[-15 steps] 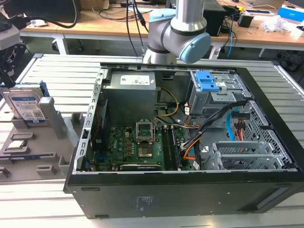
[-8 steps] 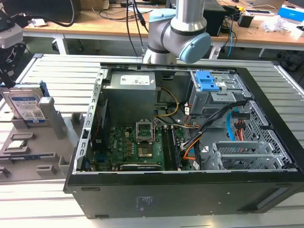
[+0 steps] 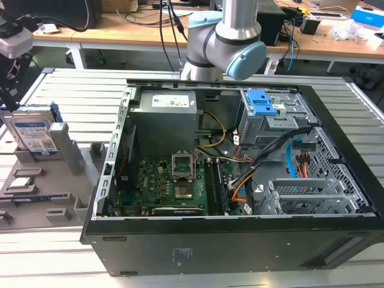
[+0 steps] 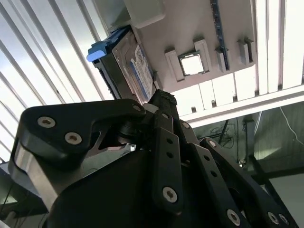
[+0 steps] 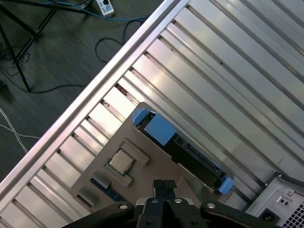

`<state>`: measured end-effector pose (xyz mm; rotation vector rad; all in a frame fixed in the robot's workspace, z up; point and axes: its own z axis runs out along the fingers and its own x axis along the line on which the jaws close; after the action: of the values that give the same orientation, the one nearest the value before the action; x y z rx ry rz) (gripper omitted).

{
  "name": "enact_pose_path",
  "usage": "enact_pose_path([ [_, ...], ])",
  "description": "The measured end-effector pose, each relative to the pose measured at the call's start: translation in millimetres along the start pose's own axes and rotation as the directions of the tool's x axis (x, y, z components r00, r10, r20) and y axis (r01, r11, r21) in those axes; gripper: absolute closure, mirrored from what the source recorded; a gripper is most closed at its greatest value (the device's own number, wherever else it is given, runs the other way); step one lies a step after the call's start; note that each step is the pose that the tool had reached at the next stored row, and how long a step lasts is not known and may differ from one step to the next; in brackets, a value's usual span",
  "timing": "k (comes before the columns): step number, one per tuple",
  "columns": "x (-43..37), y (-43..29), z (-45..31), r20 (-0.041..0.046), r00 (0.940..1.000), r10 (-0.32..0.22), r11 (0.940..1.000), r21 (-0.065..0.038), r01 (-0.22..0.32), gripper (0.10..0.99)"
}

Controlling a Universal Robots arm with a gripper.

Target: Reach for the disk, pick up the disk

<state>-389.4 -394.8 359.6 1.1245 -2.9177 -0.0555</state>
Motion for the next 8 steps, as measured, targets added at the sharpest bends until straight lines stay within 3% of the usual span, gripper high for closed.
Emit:
enact_pose_path([
  [8, 0.0, 0.0, 0.0, -0.0043, 0.9935, -0.114, 0.9935, 0.000, 0.114, 0.980],
])
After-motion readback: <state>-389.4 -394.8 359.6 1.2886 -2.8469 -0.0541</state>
